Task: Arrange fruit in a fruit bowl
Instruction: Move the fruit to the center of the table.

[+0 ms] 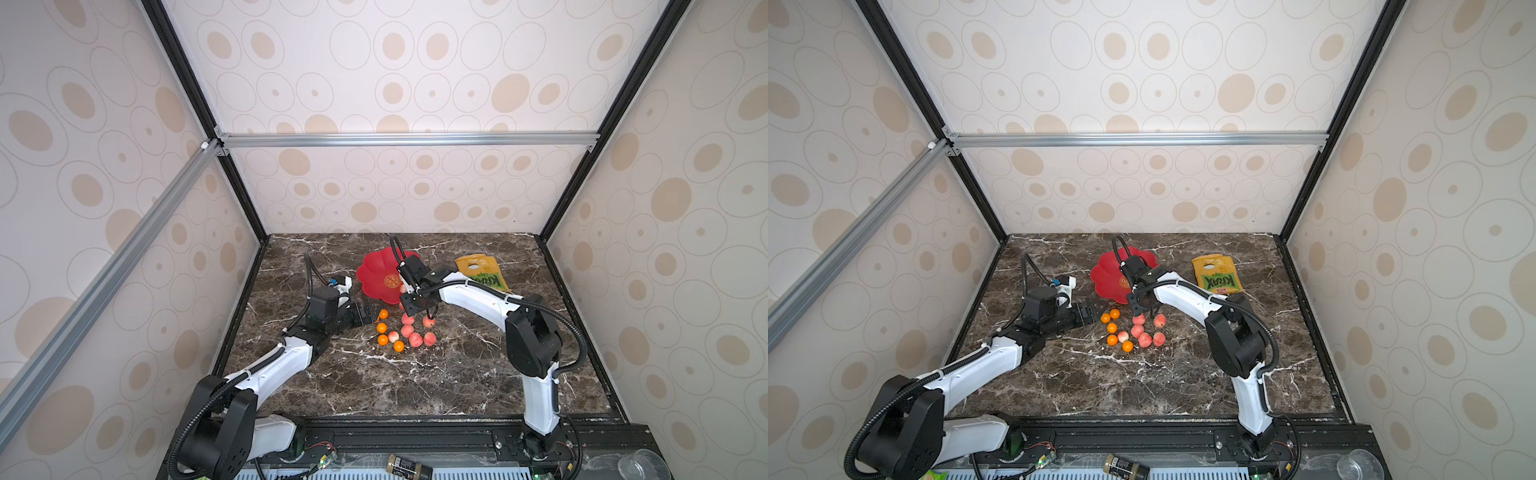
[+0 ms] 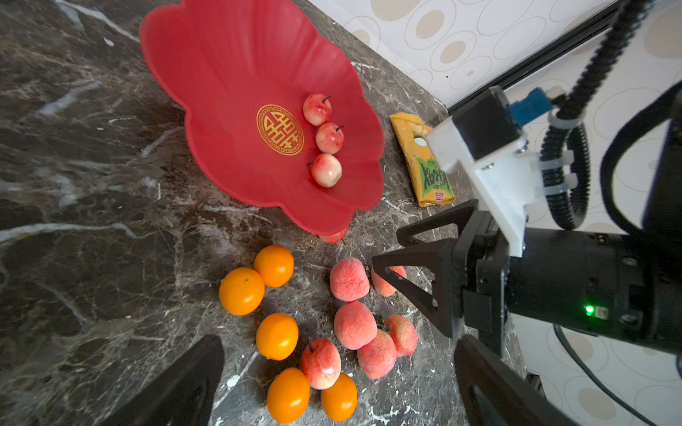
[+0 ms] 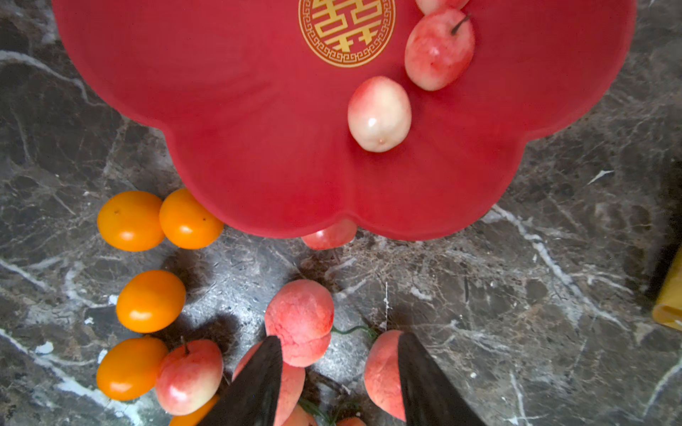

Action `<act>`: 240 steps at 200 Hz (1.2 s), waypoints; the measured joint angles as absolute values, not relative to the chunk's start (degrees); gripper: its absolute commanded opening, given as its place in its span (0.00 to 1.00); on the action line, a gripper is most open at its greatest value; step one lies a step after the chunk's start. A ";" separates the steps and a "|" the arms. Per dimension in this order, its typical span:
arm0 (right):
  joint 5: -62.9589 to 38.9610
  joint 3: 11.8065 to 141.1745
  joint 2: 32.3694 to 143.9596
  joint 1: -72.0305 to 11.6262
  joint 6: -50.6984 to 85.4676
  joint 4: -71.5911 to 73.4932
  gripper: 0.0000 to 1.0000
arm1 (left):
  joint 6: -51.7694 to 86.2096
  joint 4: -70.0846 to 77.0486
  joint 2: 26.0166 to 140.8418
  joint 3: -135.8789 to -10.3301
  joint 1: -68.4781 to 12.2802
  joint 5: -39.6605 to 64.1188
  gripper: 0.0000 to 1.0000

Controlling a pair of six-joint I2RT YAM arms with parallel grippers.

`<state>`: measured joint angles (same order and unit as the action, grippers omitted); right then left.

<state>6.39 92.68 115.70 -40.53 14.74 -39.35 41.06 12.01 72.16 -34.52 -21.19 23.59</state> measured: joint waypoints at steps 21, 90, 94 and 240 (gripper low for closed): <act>6.44 90.48 115.70 -40.56 15.73 -36.45 0.56 | 41.10 12.86 72.05 -33.74 -21.63 23.46 0.98; 7.29 86.94 116.16 -40.56 18.24 -27.75 0.59 | 41.08 16.84 74.65 -33.67 -23.55 23.44 0.98; 7.33 86.80 116.27 -40.56 18.41 -27.31 0.59 | 41.08 17.06 74.91 -33.67 -23.66 23.44 0.98; 8.86 87.09 121.75 -40.56 20.34 -22.65 0.59 | 41.08 18.26 76.84 -34.87 -24.27 23.44 0.98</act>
